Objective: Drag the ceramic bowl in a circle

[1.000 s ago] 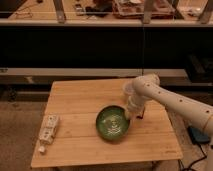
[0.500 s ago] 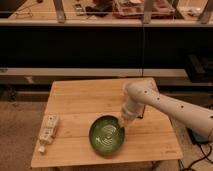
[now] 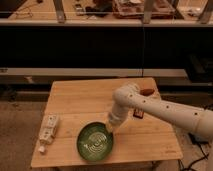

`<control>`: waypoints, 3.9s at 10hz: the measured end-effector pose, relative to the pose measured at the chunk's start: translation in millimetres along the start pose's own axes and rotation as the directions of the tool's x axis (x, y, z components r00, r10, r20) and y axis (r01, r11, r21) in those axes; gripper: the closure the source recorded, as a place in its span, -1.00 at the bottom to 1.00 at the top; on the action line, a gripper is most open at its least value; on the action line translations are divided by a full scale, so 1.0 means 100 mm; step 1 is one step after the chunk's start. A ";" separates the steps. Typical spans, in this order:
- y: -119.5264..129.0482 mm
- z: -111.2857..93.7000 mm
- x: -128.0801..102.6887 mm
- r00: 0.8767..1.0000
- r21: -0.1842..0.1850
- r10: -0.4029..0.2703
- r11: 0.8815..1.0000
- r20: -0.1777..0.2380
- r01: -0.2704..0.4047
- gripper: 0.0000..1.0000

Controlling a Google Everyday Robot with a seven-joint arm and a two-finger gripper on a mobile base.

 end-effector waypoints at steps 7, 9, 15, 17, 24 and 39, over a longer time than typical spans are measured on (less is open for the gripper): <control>-0.51 0.08 0.82 0.997 0.093 0.081 0.993 -0.017 -0.079 1.00; -0.29 0.17 1.07 0.986 0.085 0.167 0.983 -0.010 -0.165 1.00; 0.68 -0.03 1.18 0.937 0.038 0.345 0.938 -0.056 -0.343 1.00; 1.13 -0.03 0.82 0.931 -0.032 0.364 0.930 -0.041 -0.365 1.00; 1.63 -0.39 0.13 0.965 -0.136 0.253 0.956 -0.073 -0.261 1.00; -0.50 0.22 0.38 0.998 0.045 -0.067 0.997 -0.003 0.067 1.00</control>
